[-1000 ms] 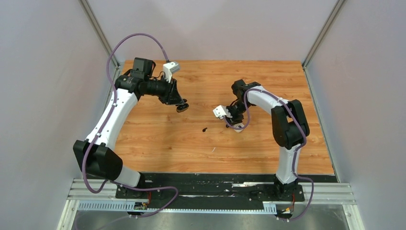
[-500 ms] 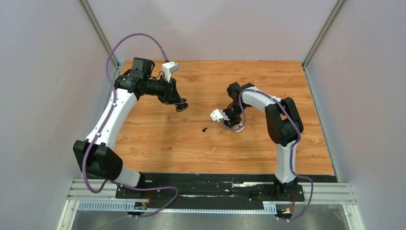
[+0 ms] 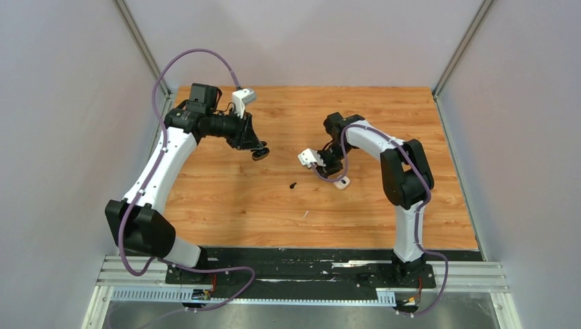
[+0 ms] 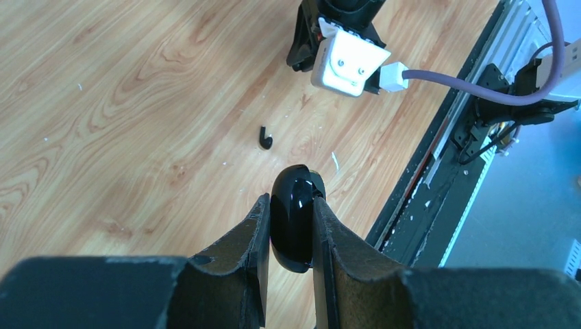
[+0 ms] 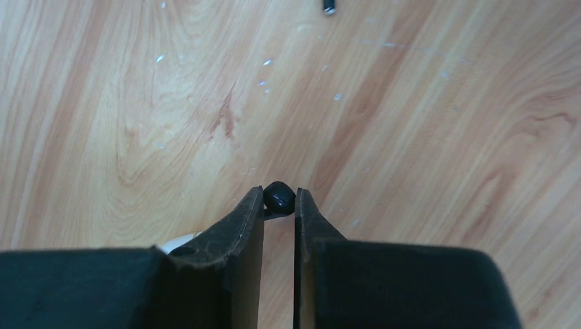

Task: Insert the wireless bluetooth earbuds into the charging case
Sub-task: Pick up the right earbud from the center of the board, then insert the right earbud into the right side groove of the charging case.

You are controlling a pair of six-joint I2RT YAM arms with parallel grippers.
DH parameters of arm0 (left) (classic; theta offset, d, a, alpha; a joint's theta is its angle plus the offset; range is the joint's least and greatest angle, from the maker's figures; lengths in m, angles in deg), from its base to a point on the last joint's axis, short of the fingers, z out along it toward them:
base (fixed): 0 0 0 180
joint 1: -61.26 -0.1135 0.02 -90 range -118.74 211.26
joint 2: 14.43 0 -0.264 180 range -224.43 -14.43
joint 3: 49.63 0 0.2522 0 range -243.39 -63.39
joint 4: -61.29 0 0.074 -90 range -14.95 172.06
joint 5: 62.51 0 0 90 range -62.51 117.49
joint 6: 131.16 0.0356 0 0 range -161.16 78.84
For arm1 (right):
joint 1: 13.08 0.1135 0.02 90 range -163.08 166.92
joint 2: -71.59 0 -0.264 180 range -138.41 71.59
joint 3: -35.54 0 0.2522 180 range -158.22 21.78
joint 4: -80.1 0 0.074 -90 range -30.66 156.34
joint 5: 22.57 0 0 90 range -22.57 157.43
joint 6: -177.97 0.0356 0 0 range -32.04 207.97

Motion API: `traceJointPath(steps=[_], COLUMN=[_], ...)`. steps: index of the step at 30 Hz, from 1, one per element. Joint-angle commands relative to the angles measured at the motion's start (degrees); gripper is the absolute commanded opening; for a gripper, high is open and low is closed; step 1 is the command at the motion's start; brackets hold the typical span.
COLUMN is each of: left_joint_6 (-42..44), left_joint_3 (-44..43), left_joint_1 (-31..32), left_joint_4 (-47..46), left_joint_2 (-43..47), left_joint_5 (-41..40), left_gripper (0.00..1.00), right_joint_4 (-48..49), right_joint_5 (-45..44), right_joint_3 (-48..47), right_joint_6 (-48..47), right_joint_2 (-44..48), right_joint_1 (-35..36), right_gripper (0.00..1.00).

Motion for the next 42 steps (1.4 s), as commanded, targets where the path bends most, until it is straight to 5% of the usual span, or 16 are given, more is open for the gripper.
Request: traceJointPath(steps=[1, 6, 11, 15, 18, 26, 42], left_joint_6=[-2.2, -6.8, -9.8, -13.6, -14.5, -17.3, -21.5], left_joint_3=[-0.2, -0.8, -4.3, -7.6, -9.9, -11.1, -10.0], left_joint_1=[-0.3, 0.6, 3.1, 4.6, 5.5, 6.1, 6.1], left_joint_4=[-3.8, -8.5, -9.6, -10.9, -11.2, -11.4, -14.9], left_joint_2=[0.1, -2.4, -6.5, -9.2, -10.3, -10.1, -9.2], left_joint_5=[1.1, -1.4, -2.5, -0.2, 1.4, 7.9, 14.0], left_gripper=[0.00, 0.00, 0.00, 0.00, 0.00, 0.00, 0.00], right_joint_4=[0.8, 13.2, 39.5, 65.8, 76.0, 81.4, 82.0], right_joint_5=[8.0, 11.5, 5.1, -2.9, -7.0, -13.4, -10.8], right_joint_3=[-4.2, -2.2, 9.3, 24.9, 32.3, 32.1, 31.8], right_joint_6=[11.0, 33.3, 53.3, 54.9, 51.1, 49.0, 46.3], right_joint_2=[6.4, 18.8, 34.7, 46.2, 49.7, 46.2, 43.5], right_joint_1=[0.4, 0.4, 2.3, 7.2, 11.0, 15.5, 16.5], right_gripper=[0.03, 0.00, 0.00, 0.00, 0.00, 0.00, 0.00])
